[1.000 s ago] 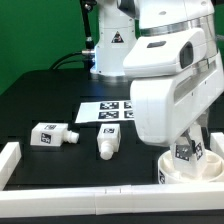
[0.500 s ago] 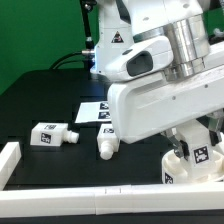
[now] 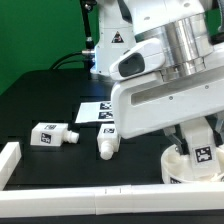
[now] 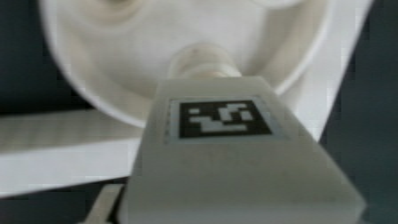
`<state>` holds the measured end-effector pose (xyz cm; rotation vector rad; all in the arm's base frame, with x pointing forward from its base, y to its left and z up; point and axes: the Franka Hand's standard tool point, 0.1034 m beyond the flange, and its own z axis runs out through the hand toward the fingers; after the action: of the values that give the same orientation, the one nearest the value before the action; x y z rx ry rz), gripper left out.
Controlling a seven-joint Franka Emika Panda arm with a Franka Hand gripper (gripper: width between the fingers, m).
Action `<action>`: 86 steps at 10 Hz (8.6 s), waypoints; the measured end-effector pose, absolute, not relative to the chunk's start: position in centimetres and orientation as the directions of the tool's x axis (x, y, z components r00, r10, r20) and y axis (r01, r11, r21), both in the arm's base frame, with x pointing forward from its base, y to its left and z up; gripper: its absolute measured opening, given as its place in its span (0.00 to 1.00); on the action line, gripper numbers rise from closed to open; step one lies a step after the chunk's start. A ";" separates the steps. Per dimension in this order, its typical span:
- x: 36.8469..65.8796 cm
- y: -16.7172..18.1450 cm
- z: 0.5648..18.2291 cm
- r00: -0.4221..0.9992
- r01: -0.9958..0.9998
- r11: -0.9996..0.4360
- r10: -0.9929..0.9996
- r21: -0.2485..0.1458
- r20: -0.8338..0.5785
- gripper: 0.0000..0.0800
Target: Assemble stool
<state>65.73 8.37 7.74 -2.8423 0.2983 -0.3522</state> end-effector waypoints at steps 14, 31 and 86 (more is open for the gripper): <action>66.1 7.5 8.4 0.738 -0.552 -0.750 -0.643 -0.363 0.207 0.81; 64.4 11.7 10.1 0.541 0.816 -0.565 0.821 0.125 0.182 0.81; 60.3 14.2 10.5 0.750 -0.660 -0.749 -0.653 -0.053 -0.106 0.81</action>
Offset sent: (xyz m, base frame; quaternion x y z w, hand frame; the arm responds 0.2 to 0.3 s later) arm 0.0065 0.0143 -0.0103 0.0280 0.0635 0.3197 0.9450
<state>60.32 14.18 10.51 -2.8566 1.0742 0.1226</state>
